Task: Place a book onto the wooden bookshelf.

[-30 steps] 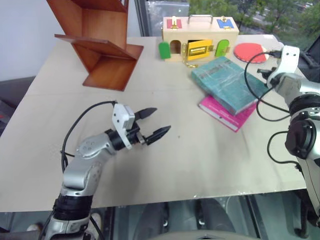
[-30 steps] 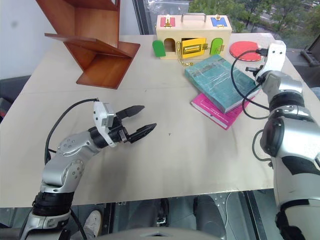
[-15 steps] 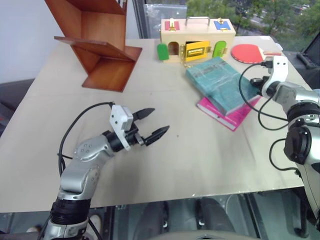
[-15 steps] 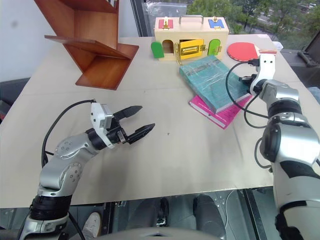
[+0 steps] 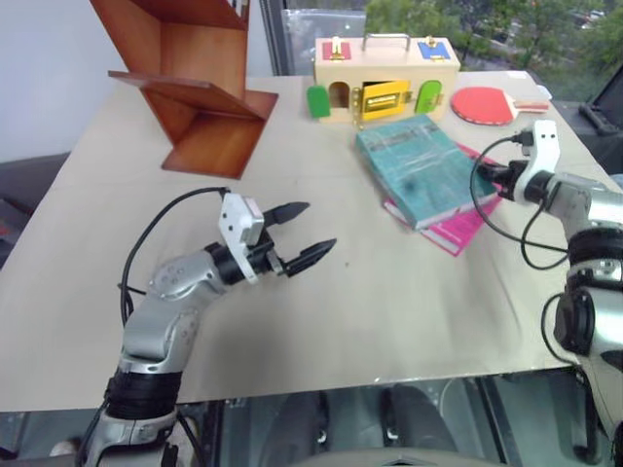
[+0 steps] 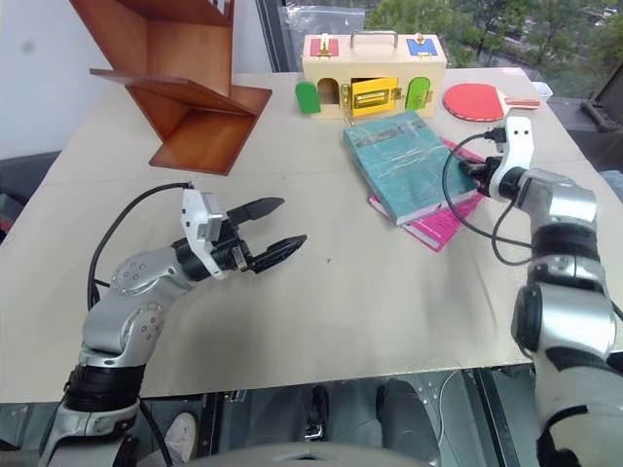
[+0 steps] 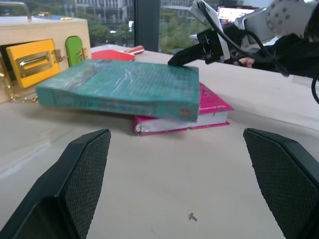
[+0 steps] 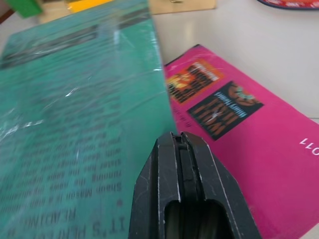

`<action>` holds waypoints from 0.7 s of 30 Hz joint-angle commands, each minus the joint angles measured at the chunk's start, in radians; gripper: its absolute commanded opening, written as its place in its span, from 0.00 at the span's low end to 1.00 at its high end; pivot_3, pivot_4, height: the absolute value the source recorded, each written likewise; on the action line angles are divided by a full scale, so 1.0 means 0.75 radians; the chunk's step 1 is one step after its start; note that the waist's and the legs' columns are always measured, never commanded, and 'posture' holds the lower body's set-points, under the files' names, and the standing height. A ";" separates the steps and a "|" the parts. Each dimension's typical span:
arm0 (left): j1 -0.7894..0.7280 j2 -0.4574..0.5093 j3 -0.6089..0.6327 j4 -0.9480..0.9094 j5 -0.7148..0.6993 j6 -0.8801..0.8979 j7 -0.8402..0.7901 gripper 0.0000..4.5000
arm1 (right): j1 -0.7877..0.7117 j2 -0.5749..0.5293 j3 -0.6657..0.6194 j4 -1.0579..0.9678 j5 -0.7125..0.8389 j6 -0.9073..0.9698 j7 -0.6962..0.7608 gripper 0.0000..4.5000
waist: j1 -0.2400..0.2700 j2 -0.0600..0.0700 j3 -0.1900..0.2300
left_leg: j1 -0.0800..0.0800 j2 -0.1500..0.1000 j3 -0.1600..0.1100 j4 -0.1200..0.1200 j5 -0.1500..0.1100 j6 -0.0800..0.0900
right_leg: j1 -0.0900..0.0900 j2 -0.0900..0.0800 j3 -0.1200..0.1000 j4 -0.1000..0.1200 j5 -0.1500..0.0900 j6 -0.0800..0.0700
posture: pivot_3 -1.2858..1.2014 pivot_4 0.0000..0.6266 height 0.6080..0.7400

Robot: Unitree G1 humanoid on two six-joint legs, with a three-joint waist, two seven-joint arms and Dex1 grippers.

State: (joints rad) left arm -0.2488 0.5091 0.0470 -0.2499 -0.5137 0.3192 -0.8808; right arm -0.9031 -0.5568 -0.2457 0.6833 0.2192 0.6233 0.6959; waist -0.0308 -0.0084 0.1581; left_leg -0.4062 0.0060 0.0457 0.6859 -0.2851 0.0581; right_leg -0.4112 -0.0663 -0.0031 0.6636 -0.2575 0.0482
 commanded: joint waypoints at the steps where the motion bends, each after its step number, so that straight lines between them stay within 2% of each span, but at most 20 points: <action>1: -0.048 -0.013 -0.010 0.032 -0.014 -0.021 -0.034 1.00 | 0.131 -0.008 -0.052 -0.340 0.089 0.053 -0.020 0.01 | 0.006 0.000 0.000 | -0.001 0.000 -0.001 0.000 0.000 0.000 | 0.000 0.000 0.000 0.000 0.000 0.000 | 0.52 0.24 1.00; 4: -0.099 -0.025 -0.026 0.099 -0.008 -0.032 -0.063 1.00 | 0.242 -0.032 -0.075 -0.614 0.142 0.128 -0.061 0.01 | 0.021 0.000 0.000 | -0.002 0.000 0.000 0.000 0.000 0.000 | -0.002 0.000 -0.001 0.000 0.000 0.000 | 0.52 0.24 1.00; 8: -0.150 -0.045 -0.050 0.163 0.007 -0.048 -0.098 1.00 | 0.250 -0.064 -0.039 -0.781 0.129 0.206 -0.141 0.01 | 0.024 0.001 0.000 | -0.002 -0.001 0.000 0.001 0.000 0.000 | -0.002 0.003 -0.002 0.000 0.000 0.000 | 0.52 0.24 1.00; 14: -0.183 -0.053 -0.054 0.222 0.018 -0.077 -0.125 1.00 | 0.138 -0.039 0.075 -0.894 0.105 0.228 -0.207 0.01 | 0.022 0.001 0.000 | -0.002 -0.001 -0.001 0.001 0.000 0.000 | -0.002 0.005 -0.002 0.000 0.000 0.000 | 0.52 0.24 1.00; 17: -0.172 -0.049 -0.042 0.226 0.022 -0.088 -0.124 1.00 | 0.092 0.005 0.187 -0.948 0.095 0.237 -0.203 0.01 | 0.018 0.001 0.001 | -0.003 -0.001 0.000 0.001 0.000 0.000 | -0.003 0.005 -0.002 0.000 0.000 0.000 | 0.52 0.24 1.00; 21: -0.144 -0.043 -0.028 0.215 0.025 -0.098 -0.115 1.00 | 0.091 0.048 0.353 -0.850 -0.008 0.141 -0.207 0.01 | 0.024 0.000 0.000 | -0.003 0.000 -0.001 0.001 0.000 0.000 | -0.003 0.005 -0.003 -0.001 0.000 0.000 | 0.52 0.24 1.00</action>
State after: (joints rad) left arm -0.3630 0.4706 0.0019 -0.0663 -0.4948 0.2688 -0.9660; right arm -0.8340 -0.5200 0.0031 0.0292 0.2424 0.7637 0.5415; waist -0.0127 -0.0081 0.1583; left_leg -0.4090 0.0052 0.0443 0.6869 -0.2852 0.0584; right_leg -0.4136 -0.0629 -0.0057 0.6628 -0.2575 0.0483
